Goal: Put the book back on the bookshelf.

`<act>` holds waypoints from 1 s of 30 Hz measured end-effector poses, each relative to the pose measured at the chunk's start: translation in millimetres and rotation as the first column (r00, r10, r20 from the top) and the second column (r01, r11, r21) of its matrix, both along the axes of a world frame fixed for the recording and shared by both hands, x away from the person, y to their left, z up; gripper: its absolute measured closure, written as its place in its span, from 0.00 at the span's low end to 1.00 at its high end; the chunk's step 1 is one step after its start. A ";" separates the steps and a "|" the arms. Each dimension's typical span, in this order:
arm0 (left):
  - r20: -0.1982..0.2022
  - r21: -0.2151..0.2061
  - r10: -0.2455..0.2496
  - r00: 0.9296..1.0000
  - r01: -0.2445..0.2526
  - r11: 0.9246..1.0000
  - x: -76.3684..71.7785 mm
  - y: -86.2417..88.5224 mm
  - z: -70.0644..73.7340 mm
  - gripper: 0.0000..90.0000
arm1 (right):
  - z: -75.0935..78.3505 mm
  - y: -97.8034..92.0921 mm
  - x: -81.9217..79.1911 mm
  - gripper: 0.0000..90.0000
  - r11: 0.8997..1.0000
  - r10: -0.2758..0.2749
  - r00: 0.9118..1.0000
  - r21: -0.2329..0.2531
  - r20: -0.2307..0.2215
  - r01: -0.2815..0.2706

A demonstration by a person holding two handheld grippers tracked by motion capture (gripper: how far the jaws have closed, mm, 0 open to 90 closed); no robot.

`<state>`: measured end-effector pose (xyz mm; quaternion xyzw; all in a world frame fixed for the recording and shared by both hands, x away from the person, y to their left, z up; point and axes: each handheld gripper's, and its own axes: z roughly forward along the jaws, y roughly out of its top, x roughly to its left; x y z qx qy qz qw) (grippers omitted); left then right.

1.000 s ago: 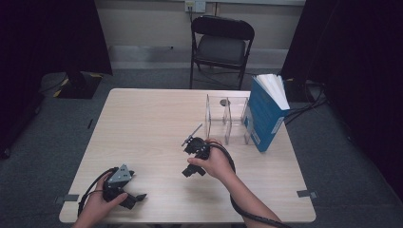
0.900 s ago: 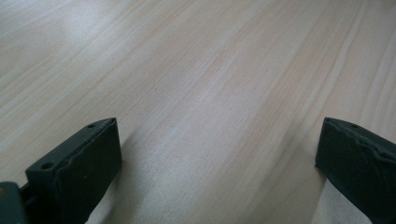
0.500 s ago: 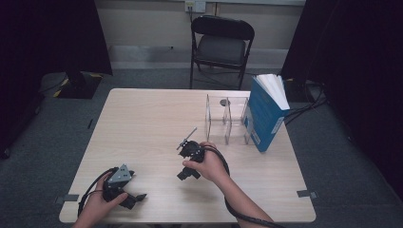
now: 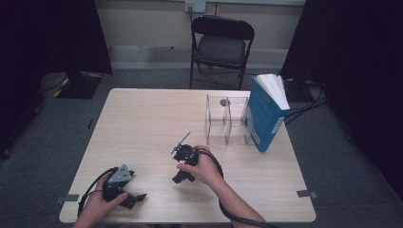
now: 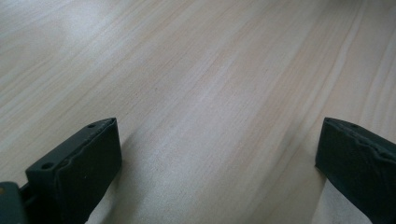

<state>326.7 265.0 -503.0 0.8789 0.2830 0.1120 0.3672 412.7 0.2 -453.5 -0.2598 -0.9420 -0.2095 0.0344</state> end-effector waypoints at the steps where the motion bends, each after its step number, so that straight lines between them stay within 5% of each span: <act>1: 0.000 0.001 0.001 1.000 -0.001 1.000 0.0 0.0 0.1 0.00 | -0.4 1.1 -0.1 0.22 1.000 0.000 1.000 0.001 -0.003 0.000; 16: 0.000 0.000 0.001 1.000 -0.001 1.000 0.0 0.0 0.1 0.00 | -11.8 19.6 -2.3 0.22 0.999 0.034 0.999 -0.004 0.009 -0.034; 30: 0.003 0.005 -0.001 1.000 0.001 1.000 0.1 0.2 0.3 0.00 | -18.1 31.9 -9.2 0.16 0.997 0.078 0.993 -0.018 0.086 -0.077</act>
